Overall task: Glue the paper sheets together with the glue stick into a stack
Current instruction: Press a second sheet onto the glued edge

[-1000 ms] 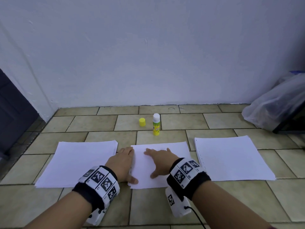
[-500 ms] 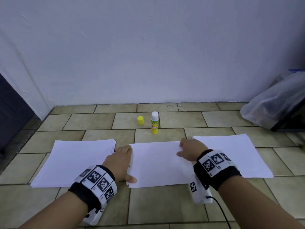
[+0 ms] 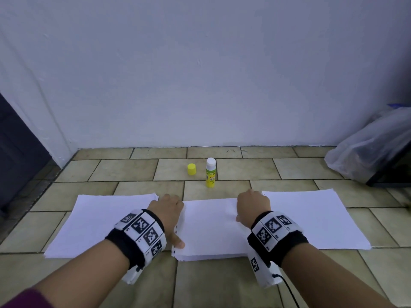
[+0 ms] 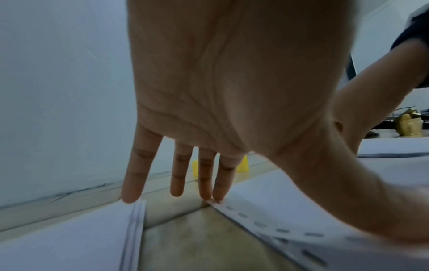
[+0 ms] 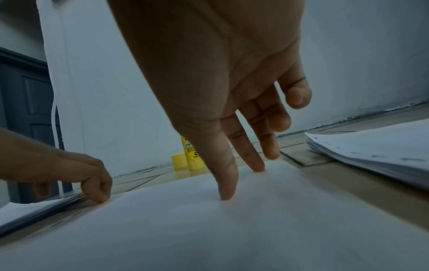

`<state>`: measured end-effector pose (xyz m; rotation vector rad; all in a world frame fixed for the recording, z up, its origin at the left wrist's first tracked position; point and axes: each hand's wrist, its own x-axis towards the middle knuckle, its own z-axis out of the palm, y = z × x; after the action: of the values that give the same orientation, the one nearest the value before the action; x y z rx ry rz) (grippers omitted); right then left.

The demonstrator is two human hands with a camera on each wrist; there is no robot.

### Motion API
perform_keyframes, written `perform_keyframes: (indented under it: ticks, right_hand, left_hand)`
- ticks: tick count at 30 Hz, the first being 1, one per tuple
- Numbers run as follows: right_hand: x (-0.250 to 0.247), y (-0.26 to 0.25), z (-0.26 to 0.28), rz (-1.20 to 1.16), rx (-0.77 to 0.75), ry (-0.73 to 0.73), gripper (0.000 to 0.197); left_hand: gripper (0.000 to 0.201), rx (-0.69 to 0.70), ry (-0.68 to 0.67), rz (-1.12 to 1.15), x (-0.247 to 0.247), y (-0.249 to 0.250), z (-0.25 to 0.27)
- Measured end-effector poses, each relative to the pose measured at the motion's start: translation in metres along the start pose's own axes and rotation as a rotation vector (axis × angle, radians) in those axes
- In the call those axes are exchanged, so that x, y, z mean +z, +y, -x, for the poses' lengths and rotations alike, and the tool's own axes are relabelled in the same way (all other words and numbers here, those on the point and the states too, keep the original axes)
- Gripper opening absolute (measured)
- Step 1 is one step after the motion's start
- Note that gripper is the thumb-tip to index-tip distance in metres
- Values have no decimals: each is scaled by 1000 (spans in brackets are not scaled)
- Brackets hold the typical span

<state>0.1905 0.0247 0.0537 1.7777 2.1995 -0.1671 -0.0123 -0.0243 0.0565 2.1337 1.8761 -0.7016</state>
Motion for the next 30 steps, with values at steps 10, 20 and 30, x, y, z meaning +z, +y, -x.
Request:
perform_keyframes:
  ticks: [10,20,30]
  right_hand:
    - [-4,-13,10,-34,-50,-104,49]
    - [12,-60,34,-85,-394,-10,44]
    - [21,-70,18,-193,-512,-90,57]
  left_hand:
    - [78,2,-21,104,7,-7,11]
    - [52,177,197,163,10,17,10]
    - [82,50,119,263,25,12,14]
